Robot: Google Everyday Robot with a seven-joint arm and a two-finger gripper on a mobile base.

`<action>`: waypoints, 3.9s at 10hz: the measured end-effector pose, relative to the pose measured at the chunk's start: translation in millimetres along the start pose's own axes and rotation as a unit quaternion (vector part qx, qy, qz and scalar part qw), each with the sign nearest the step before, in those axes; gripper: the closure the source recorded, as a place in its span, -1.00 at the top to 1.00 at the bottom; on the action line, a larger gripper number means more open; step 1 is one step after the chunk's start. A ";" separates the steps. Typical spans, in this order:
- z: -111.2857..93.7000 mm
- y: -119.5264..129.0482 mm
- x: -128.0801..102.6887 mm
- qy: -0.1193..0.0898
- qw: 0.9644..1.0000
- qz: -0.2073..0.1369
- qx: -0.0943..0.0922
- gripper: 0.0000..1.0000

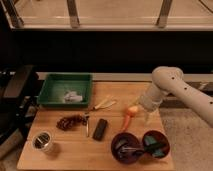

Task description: Place brush in table surface

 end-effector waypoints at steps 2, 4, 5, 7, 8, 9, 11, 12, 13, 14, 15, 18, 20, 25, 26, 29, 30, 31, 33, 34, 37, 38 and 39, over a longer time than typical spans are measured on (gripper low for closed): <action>-2.6 12.5 -12.8 0.009 1.000 0.005 -0.003 0.47; -8.6 19.6 -17.8 0.017 1.000 0.019 0.008 0.47; -13.7 24.9 -18.4 0.020 0.999 0.031 0.020 0.47; -25.7 43.8 -12.4 0.023 0.997 0.060 0.046 0.47; -28.2 51.9 -8.0 0.021 0.996 0.070 0.052 0.47; -29.5 57.7 -4.0 0.019 0.996 0.075 0.054 0.47; -29.2 56.1 -5.0 0.019 0.996 0.072 0.053 0.47; -29.5 56.9 -4.6 0.019 0.996 0.073 0.053 0.47; -29.3 57.8 -4.0 0.019 0.996 0.074 0.053 0.47; -29.0 56.2 -4.8 0.019 0.996 0.072 0.053 0.47; -28.9 56.2 -4.8 0.019 0.996 0.072 0.053 0.47; -23.6 63.9 -0.8 0.017 0.995 0.087 0.044 0.47; -17.8 82.5 4.5 0.023 0.993 0.109 0.029 0.47; -1.2 103.7 4.3 0.034 0.989 0.143 -0.008 0.47; 1.8 108.8 3.5 0.029 0.989 0.148 -0.009 0.47; 12.5 118.1 5.5 0.012 0.987 0.162 0.001 0.47; 16.6 118.2 6.5 0.006 0.986 0.164 0.001 0.47; 24.5 120.3 9.6 -0.002 0.986 0.168 0.000 0.47; 37.4 123.8 14.6 -0.015 0.985 0.173 -0.006 0.26; 40.0 123.5 14.5 -0.018 0.985 0.172 -0.009 0.07; 44.0 124.6 14.5 -0.024 0.985 0.170 -0.014 -0.53; 45.2 123.3 13.8 -0.025 0.985 0.168 -0.015 -0.75; 46.1 122.9 13.6 -0.026 0.986 0.166 -0.015 -0.91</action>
